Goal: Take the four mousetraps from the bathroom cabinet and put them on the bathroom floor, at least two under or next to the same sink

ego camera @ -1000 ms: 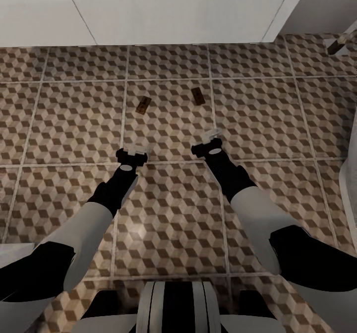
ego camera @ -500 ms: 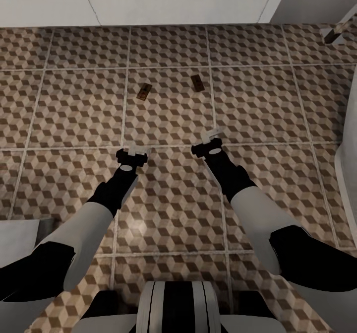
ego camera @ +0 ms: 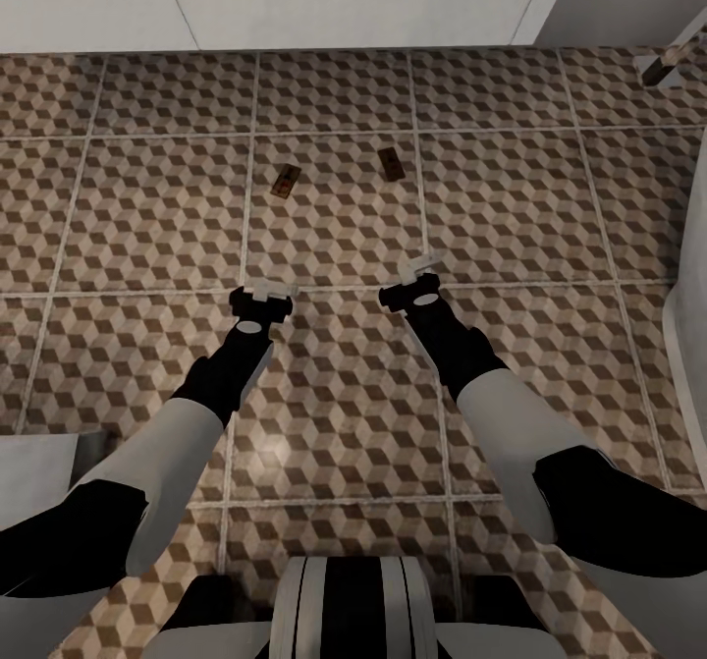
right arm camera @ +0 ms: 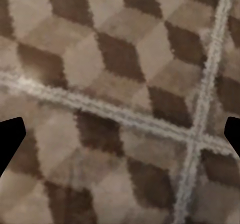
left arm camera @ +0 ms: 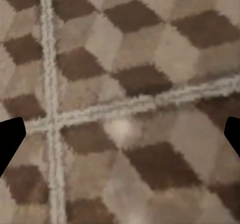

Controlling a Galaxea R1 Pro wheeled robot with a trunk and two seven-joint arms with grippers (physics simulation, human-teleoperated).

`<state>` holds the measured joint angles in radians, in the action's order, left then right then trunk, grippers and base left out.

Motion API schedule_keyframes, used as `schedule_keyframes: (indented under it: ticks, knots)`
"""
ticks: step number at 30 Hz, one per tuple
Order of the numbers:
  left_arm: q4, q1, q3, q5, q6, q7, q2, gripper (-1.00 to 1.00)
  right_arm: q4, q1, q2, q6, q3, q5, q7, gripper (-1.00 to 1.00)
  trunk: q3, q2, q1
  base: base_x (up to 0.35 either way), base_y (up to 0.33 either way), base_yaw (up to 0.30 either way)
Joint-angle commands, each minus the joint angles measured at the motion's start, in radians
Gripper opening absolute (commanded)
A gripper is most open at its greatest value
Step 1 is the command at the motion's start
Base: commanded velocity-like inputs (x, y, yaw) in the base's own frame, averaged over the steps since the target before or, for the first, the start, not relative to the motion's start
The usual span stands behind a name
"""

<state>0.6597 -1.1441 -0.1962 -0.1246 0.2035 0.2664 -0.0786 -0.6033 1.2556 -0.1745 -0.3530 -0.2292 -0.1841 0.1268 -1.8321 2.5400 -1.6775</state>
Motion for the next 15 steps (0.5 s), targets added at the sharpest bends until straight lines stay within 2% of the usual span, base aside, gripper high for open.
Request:
schedule_keyframes:
  ticks: [1,3,15]
  knots:
    - [0.002,0.0,-0.003,-0.01,0.009,0.005,0.001,1.0,-0.001,0.0,0.0,-0.008,-0.002,-0.008,0.003,1.0,0.0,0.0,0.0,0.0,0.0,0.0]
    - [0.002,0.0,-0.003,-0.01,0.009,0.005,0.001,1.0,-0.001,0.0,0.0,-0.008,-0.002,-0.008,0.002,1.0,0.0,0.0,0.0,0.0,0.0,0.0]
    - [-0.002,0.0,-0.003,-0.01,0.011,0.005,0.001,1.0,-0.001,0.0,0.0,-0.007,-0.002,-0.007,0.002,1.0,0.046,-0.003,0.006,0.0,0.0,0.0]
